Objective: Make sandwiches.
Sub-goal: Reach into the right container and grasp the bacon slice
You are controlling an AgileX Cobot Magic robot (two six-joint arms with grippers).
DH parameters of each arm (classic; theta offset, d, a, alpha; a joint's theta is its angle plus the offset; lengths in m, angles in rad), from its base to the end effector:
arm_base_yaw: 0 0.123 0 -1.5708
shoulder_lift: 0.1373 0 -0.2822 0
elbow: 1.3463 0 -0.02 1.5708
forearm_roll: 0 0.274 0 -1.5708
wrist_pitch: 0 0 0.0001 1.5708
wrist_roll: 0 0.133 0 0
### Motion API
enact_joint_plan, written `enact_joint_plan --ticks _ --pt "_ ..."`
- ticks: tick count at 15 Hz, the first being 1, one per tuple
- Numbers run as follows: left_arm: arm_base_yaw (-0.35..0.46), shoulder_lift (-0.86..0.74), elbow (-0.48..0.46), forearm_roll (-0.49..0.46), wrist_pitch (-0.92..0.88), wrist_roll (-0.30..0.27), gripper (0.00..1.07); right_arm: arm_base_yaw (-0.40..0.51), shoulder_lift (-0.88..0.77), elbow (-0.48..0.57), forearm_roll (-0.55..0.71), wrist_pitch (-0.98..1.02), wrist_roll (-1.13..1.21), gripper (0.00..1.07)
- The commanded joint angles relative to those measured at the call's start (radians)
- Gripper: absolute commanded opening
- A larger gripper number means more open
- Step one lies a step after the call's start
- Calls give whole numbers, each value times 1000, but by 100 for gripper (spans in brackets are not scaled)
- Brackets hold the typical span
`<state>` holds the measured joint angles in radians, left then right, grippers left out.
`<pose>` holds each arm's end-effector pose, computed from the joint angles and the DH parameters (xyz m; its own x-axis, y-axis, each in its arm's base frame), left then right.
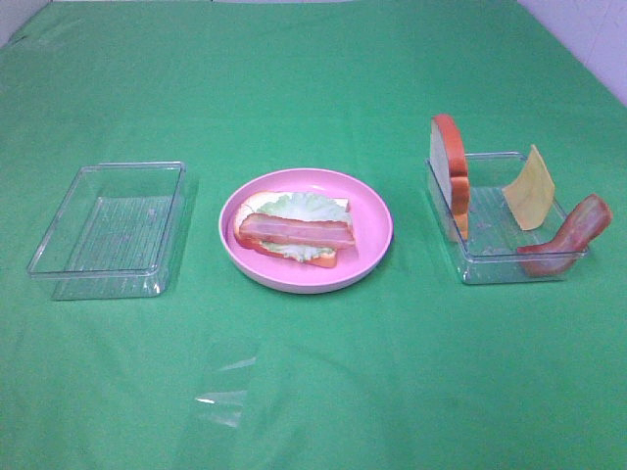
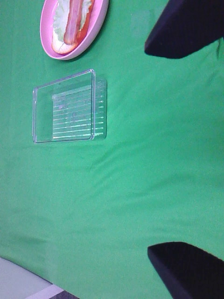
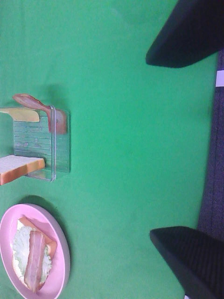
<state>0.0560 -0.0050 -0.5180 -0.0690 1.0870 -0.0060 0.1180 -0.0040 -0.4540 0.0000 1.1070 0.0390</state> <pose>0.0517 -0.0052 0.2727 -0.4570 -0.0637 -0.8872 -0.0191 0.9979 -0.0618 0.0563 0.0067 0.2488 -0.5332 -0.0240 -0.8457 -0.0970 0.9947 0.0330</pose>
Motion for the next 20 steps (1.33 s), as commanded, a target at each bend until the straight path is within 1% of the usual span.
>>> enact_joint_plan --ticks 1,7,9,11,13,14,16,17,20 --pt "4 -19 1 1 -13 -11 102 0 -18 4 0 -4 -13 89" --pt "4 -17 1 1 -13 -11 102 0 -18 3 9 -6 -12 89" --pt "4 -17 1 1 -13 -11 102 0 57 -56 -7 -70 17 89" --pt "4 -17 1 1 -13 -11 102 0 190 -105 -6 -135 20 89" --pt "4 -17 1 1 -13 -11 102 0 339 -148 0 -209 70 89" --pt "4 -17 1 1 -13 -11 102 0 372 -162 0 -226 84 89" --pt "4 -17 1 1 -13 -11 102 0 535 -244 0 -244 90 89" --pt "4 -17 1 1 -13 -11 102 0 653 -311 0 -226 81 89" --pt "4 -17 1 1 -13 -11 102 0 889 -437 -8 -171 55 89"
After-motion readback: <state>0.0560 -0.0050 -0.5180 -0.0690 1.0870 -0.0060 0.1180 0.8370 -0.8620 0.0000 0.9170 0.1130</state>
